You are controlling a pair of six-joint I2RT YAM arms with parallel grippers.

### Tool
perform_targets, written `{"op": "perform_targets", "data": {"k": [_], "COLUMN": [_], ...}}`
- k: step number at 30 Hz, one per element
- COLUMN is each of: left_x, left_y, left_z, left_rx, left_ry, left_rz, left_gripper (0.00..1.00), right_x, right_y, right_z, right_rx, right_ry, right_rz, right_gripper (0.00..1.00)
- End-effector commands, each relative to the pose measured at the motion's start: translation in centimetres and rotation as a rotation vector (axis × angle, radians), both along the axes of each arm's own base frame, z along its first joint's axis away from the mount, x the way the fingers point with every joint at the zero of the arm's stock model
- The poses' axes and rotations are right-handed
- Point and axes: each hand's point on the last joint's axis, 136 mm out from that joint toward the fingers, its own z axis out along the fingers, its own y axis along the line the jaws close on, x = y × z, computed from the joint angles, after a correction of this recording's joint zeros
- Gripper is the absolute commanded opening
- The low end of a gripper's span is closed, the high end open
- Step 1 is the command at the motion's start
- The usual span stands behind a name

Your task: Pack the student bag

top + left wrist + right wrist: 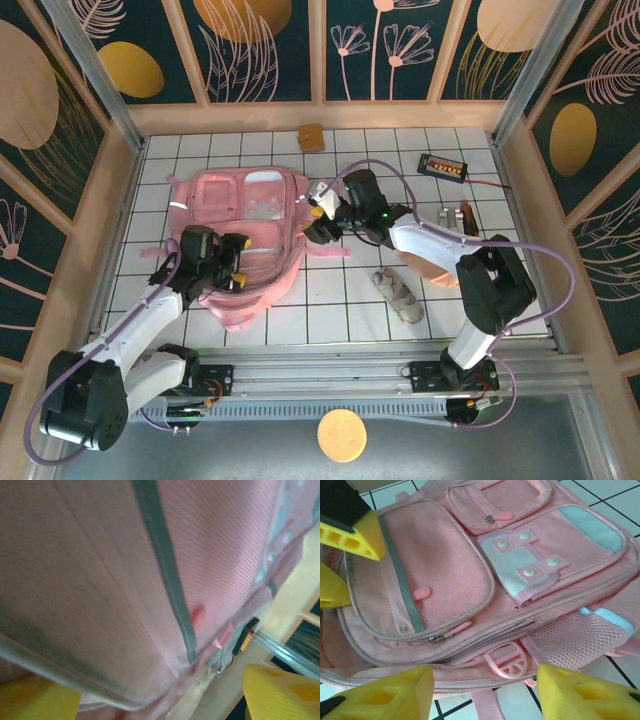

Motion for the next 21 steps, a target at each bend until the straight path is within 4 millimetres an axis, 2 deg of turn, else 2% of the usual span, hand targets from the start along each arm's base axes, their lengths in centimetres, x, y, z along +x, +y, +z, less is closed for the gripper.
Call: {"op": "perform_targets", "data": {"k": [1,5,9,11,13,14,15,17,18,21], "left_x": [0.7,0.8,0.4,0.3,0.1,0.0,0.0,0.6,1.2,3.4], "left_y": [0.3,0.6,0.8,0.8,1.0,1.1,1.2,1.3,1.2,1.5], "left_z": [-0.7,-1.5,-2.5,-3.1,-3.6,-3.7,-3.8,-3.1,-2.0,2.7], "left_rx": [-0.001,0.016,0.015,0.006,0.005,0.008,0.008,0.000,-0.002,0.018], "left_ry": [0.002,0.014,0.032,0.040,0.048,0.050,0.047,0.010,-0.026,-0.146], "left_rz": [0.039,0.050,0.063,0.071,0.073,0.074,0.076,0.077,0.075,0.076], "left_gripper": [0.77,0.61,0.28,0.22,0.11,0.02,0.00,0.00,0.00,0.00], "right_x": [-1.1,-1.0,-1.1,-1.2,-1.4,-1.4,-1.4,-1.7,-1.8,-2.1], "right_y": [0.6,0.9,1.3,1.5,1.6,1.6,1.5,1.6,1.7,2.2], "right_z": [0.7,0.7,0.6,0.5,0.3,0.1,0.1,0.3,0.3,0.1], "right_rx": [0.019,0.022,0.032,0.033,0.030,0.028,0.029,0.036,0.043,0.037], "right_ry": [-0.016,-0.015,-0.008,-0.007,-0.007,-0.007,-0.010,-0.021,-0.029,-0.056], "right_rz": [0.045,0.057,0.067,0.074,0.080,0.082,0.082,0.098,0.109,0.126], "right_gripper": [0.57,0.57,0.57,0.57,0.57,0.57,0.57,0.57,0.57,0.57]}}
